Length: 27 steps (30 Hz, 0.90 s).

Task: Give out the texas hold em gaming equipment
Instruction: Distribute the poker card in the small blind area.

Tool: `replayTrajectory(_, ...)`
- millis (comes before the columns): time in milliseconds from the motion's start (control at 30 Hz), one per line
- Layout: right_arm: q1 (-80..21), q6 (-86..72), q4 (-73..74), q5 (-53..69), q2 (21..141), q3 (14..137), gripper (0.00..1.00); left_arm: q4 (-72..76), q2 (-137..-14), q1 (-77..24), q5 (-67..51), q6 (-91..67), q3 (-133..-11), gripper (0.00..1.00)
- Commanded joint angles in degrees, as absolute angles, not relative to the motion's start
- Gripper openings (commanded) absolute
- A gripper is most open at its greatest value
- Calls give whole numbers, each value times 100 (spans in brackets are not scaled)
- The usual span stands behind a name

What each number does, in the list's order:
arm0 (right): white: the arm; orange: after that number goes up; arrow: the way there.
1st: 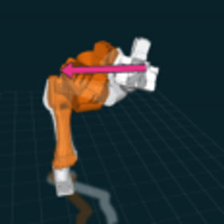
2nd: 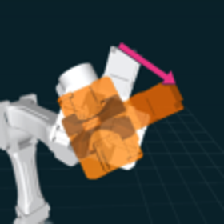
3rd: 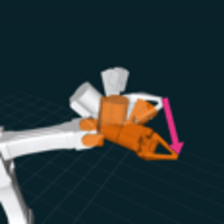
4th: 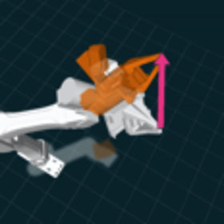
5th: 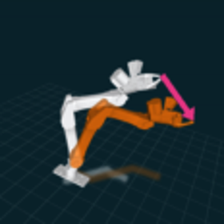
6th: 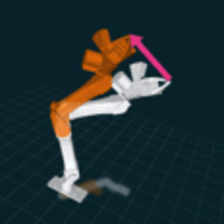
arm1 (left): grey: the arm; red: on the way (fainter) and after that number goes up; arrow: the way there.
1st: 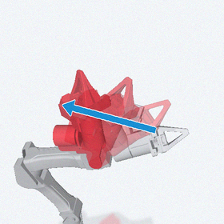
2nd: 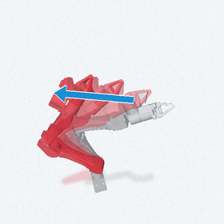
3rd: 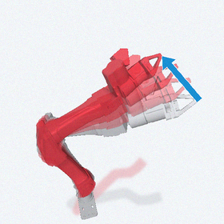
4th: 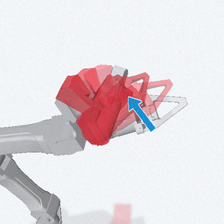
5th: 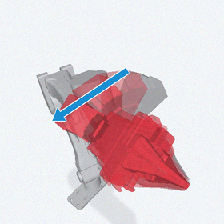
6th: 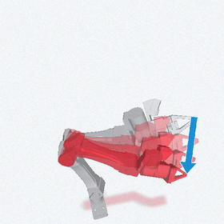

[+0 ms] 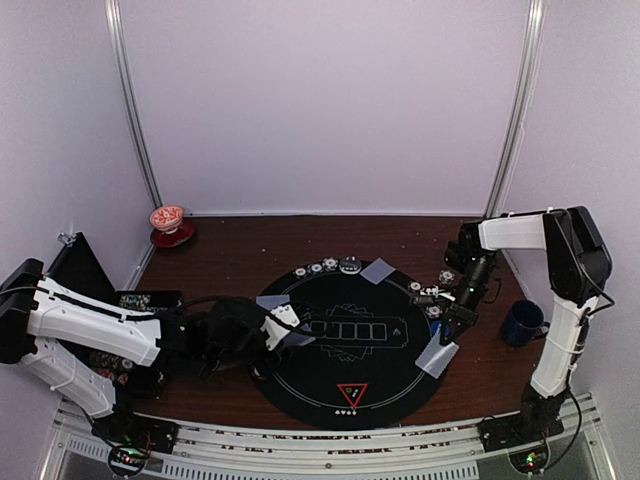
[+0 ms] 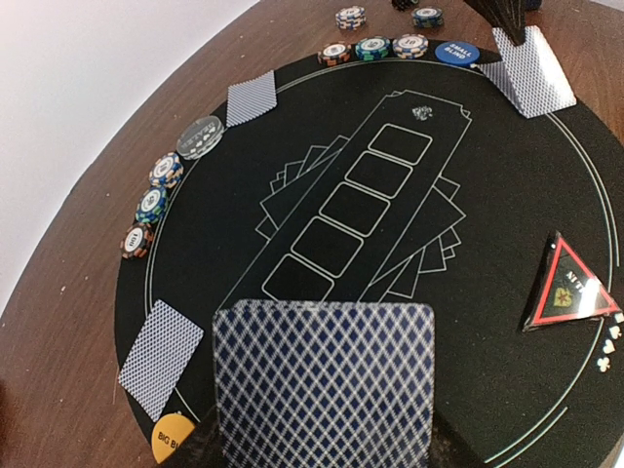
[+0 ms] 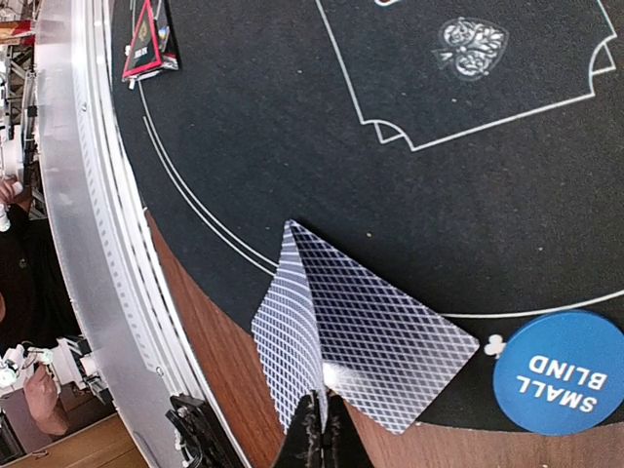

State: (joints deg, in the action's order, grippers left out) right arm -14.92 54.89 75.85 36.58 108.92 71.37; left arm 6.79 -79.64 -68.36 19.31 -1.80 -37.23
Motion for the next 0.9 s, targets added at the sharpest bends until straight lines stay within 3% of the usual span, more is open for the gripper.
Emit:
replayTrajectory(0, -1417, 5424, 7440, 3460, 11032, 7286, 0, 940, -7987, -6844, 1995, -138, -3911, 52)
replayTrajectory(233, -1342, 5377, 7286, 3308, 11126, 7281, 1, 940, -7989, -6842, 1999, -137, -3911, 52)
replayTrajectory(867, -1292, 4886, 6800, 2660, 10670, 7167, 29, 949, -7989, -6846, 1993, -132, -3911, 52)
